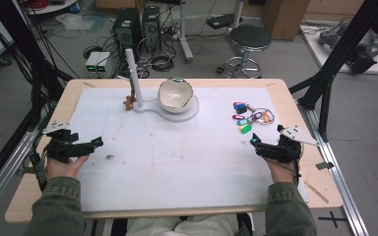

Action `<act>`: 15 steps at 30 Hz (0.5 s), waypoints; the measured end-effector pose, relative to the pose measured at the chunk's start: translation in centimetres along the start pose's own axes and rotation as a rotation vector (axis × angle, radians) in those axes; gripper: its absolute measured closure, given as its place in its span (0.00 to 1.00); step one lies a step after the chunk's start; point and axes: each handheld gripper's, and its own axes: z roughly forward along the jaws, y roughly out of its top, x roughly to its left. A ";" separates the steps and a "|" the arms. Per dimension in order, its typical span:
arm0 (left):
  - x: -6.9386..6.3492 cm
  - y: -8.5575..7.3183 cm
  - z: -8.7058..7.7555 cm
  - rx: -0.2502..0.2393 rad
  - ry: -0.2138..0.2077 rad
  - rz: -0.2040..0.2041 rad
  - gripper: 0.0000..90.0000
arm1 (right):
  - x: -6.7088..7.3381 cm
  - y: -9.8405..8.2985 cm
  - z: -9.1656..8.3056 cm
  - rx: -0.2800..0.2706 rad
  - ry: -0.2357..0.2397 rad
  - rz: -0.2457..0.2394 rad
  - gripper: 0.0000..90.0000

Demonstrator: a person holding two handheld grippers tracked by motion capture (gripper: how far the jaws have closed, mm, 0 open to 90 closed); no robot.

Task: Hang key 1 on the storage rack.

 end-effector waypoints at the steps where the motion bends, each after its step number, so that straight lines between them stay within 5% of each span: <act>1: 0.0 -0.1 -0.2 -0.020 0.004 0.006 0.02 | 0.0 0.0 0.0 0.001 0.000 0.000 0.01; 6: -0.1 -1.1 -1.1 -0.094 0.008 0.022 0.02 | 0.1 0.0 -0.1 -0.001 -0.002 -0.003 0.01; 15: 1.3 -2.4 -1.7 -0.210 0.085 0.010 0.02 | 0.2 0.0 0.0 0.001 0.004 -0.003 0.01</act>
